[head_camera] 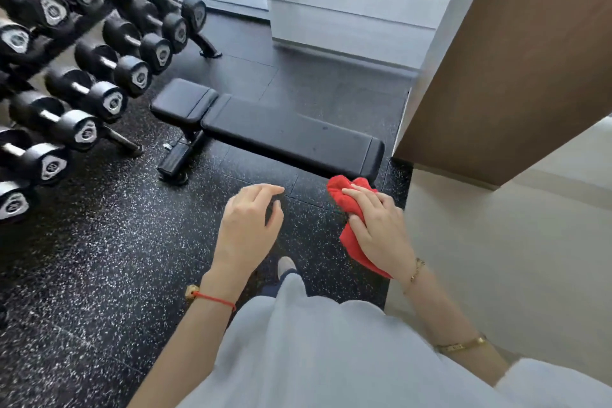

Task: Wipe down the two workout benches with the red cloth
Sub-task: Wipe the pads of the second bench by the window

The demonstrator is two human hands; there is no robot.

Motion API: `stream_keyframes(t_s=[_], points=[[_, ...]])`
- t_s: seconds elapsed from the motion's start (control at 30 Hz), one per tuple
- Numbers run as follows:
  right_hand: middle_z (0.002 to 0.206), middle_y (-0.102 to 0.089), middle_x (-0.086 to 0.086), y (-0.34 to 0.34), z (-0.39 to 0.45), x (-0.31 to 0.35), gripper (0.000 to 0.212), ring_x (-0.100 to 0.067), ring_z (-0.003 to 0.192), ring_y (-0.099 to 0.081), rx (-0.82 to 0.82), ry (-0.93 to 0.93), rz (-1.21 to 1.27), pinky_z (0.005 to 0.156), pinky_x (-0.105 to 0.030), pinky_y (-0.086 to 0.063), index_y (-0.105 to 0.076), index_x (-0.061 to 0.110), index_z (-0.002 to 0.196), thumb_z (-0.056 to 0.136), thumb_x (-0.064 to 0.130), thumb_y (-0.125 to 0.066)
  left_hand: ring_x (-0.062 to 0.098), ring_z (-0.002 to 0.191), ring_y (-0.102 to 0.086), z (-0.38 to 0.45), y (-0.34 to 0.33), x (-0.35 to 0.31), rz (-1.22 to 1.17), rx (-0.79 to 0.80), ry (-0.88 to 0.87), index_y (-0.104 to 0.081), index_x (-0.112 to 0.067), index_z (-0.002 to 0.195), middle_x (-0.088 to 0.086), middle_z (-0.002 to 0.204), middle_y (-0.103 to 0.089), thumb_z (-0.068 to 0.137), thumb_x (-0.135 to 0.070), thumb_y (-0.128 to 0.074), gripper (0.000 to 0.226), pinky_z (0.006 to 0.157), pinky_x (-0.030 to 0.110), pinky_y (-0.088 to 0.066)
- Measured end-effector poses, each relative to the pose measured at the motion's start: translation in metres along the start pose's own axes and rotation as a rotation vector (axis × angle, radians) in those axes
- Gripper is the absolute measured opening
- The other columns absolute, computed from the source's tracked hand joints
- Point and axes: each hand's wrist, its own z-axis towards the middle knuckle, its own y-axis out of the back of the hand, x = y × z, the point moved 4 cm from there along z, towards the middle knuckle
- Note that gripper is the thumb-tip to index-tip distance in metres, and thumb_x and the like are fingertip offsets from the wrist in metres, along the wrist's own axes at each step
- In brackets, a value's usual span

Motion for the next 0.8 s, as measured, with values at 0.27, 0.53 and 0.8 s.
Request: stream_keyframes(t_s=[0.27,0.53,0.8], points=[[0.149,-0.040,0.013,-0.013,0.135,0.007,0.046,-0.023,0.131,-0.037,-0.015,-0.126,-0.017,0.106,-0.043,-0.029,-0.043,0.035,0.139,0.094,0.035,-0.036,0.020,0.107,-0.062,0.147,-0.015,0.053,0.010,0.066,-0.123,-0.067,-0.013,0.114,0.001,0.112,-0.069,0.094,-0.014,-0.060,0.022,0.098,0.039,-0.047],[0.151,-0.037,0.015,-0.023,0.240,-0.034,0.045,-0.024,0.135,-0.031,0.050,-0.228,-0.017,0.107,-0.040,-0.025,-0.041,0.034,0.141,0.096,0.027,-0.044,0.022,0.113,-0.061,0.263,-0.077,0.073,0.010,0.122,-0.200,-0.067,-0.012,0.118,0.002,0.117,-0.069,0.095,-0.015,-0.059,0.024,0.102,0.038,-0.045],[0.151,-0.037,0.014,-0.047,0.340,-0.091,0.045,-0.026,0.137,-0.030,0.131,-0.272,0.021,0.108,-0.041,-0.024,-0.041,0.032,0.141,0.097,0.027,-0.042,0.026,0.112,-0.062,0.365,-0.156,0.086,0.021,0.183,-0.226,-0.067,-0.009,0.116,0.004,0.114,-0.070,0.093,-0.012,-0.060,0.024,0.101,0.041,-0.046]])
